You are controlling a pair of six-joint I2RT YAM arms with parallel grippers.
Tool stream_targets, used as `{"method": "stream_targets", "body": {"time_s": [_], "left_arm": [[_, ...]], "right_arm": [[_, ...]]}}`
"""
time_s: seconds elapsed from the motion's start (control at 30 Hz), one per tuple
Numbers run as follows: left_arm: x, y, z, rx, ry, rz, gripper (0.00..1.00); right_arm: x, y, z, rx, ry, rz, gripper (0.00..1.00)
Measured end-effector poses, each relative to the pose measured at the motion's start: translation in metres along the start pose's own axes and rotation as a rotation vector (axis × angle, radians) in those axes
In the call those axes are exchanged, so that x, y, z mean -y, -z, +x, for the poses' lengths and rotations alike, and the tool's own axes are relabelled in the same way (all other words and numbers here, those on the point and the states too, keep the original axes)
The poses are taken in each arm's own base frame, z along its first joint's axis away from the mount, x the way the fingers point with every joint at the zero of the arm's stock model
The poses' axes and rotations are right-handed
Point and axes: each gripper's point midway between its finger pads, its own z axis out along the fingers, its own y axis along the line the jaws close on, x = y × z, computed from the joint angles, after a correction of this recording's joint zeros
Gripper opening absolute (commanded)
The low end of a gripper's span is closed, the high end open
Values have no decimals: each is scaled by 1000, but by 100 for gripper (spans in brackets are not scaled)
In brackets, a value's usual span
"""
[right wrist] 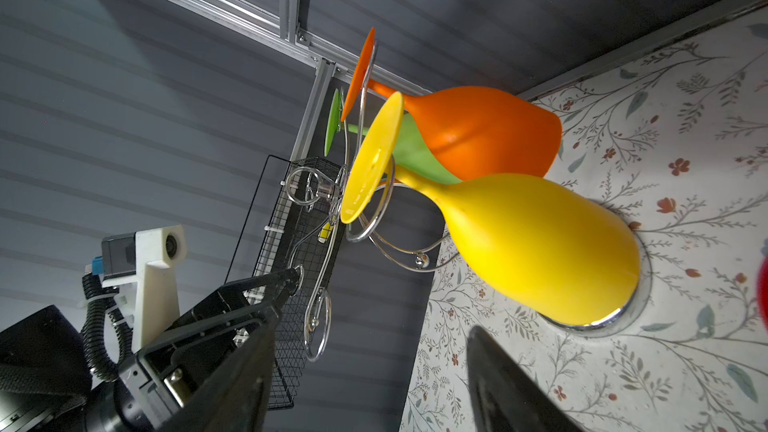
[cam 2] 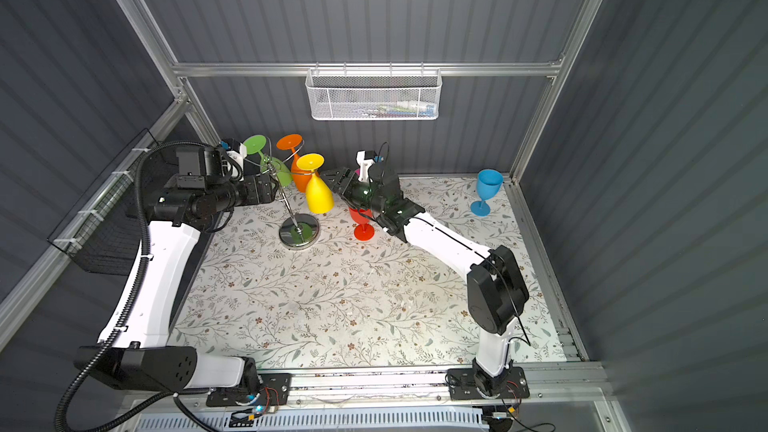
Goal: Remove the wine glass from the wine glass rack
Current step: 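Move the right gripper to the yellow glass foot while the left gripper nears the rack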
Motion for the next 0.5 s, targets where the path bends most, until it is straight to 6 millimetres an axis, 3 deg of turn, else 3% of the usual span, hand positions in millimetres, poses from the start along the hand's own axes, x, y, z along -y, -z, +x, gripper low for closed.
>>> {"method": "stream_targets", "body": {"time_s": [0.5], "left_arm": [[-30, -11, -1, -28, -20, -178, 96]], "right_arm": [[-13, 14, -3, 19, 51, -15, 74]]}}
